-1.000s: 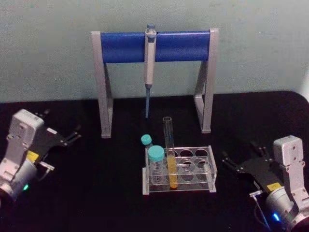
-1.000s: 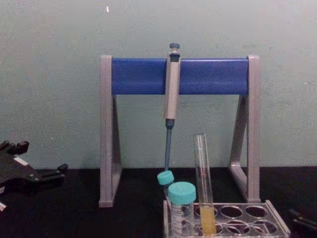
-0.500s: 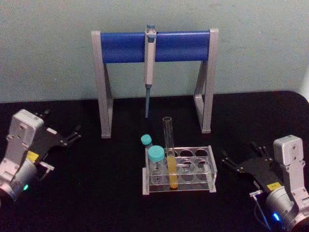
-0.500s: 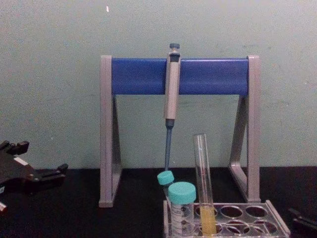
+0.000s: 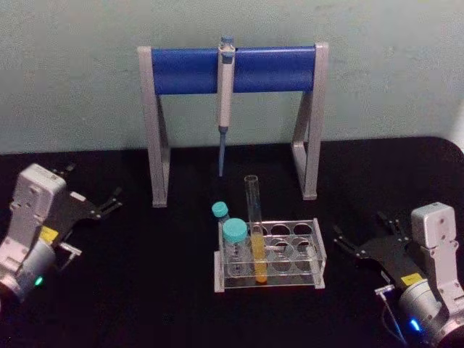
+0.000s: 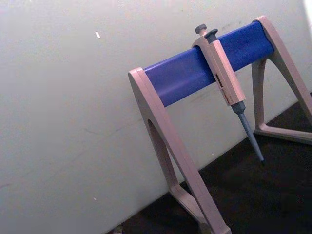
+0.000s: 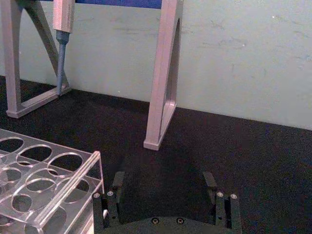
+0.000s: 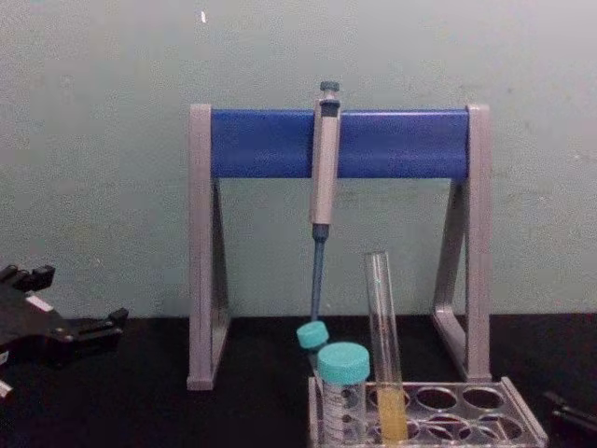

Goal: Pick up the test tube from the test tube rack, shake it, then place it back into the test tube rack.

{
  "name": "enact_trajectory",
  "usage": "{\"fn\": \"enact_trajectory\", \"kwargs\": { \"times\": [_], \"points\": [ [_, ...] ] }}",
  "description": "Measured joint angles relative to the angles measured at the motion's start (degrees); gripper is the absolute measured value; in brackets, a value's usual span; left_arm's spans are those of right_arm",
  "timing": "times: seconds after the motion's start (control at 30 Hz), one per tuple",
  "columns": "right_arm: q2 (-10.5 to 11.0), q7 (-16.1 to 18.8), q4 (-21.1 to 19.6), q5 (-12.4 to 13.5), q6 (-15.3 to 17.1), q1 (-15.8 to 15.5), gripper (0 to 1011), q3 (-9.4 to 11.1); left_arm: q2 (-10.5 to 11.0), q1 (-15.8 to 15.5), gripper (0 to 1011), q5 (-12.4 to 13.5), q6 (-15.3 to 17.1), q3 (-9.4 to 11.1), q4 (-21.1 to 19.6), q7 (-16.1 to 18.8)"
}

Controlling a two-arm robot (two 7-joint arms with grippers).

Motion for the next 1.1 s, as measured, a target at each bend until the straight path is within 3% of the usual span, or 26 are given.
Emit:
{"fn": "enact_trajectory", "kwargs": {
  "times": [1.1],
  "points": [
    [0.00, 0.00, 0.00, 0.03, 0.00, 0.00, 1000, 0.00, 0.00, 0.00, 1001, 0.00, 0.00, 0.00, 0.00, 0.00]
  ]
}}
